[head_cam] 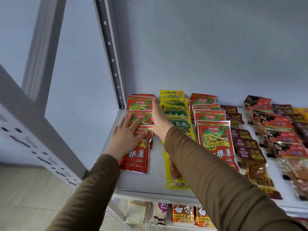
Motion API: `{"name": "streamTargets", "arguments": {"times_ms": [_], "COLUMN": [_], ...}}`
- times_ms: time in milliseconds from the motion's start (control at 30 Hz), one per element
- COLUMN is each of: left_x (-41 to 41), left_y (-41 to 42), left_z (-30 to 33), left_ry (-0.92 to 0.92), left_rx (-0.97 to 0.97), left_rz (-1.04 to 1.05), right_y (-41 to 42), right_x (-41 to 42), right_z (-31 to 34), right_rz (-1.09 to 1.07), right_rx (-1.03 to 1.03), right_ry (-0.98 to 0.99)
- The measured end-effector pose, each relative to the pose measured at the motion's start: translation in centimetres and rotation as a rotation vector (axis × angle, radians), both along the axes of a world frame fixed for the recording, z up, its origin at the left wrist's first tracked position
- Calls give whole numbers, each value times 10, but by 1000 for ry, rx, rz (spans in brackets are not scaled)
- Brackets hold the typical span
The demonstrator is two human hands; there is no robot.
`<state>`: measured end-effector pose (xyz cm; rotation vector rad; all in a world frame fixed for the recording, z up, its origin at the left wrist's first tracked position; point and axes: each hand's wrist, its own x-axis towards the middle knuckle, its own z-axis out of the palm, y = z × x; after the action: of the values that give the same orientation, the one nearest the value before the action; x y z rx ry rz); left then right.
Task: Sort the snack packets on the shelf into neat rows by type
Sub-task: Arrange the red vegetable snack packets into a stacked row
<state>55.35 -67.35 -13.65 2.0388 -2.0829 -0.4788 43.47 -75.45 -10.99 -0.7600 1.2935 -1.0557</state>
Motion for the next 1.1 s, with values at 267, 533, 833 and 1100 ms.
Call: {"name": "streamTargets", "arguments": {"times_ms": [267,533,833,1100], "left_x": [1,1,4,-1], "left_y": [0,1,2,12], "left_z": [0,-7,-9,-15], "left_ry": [37,160,237,57], "left_rx": [5,-6,-84,-55], "left_rz": [22,175,200,131], "right_y": [-5,50,77,104], "right_x": [3,-4,1,3], "right_z": [-11,-2,-23,-8], "right_rz": [-14,-62,-69,19], "right_rx": [17,50,-5,-153], "right_ry": [-28,-170,-123,182]}}
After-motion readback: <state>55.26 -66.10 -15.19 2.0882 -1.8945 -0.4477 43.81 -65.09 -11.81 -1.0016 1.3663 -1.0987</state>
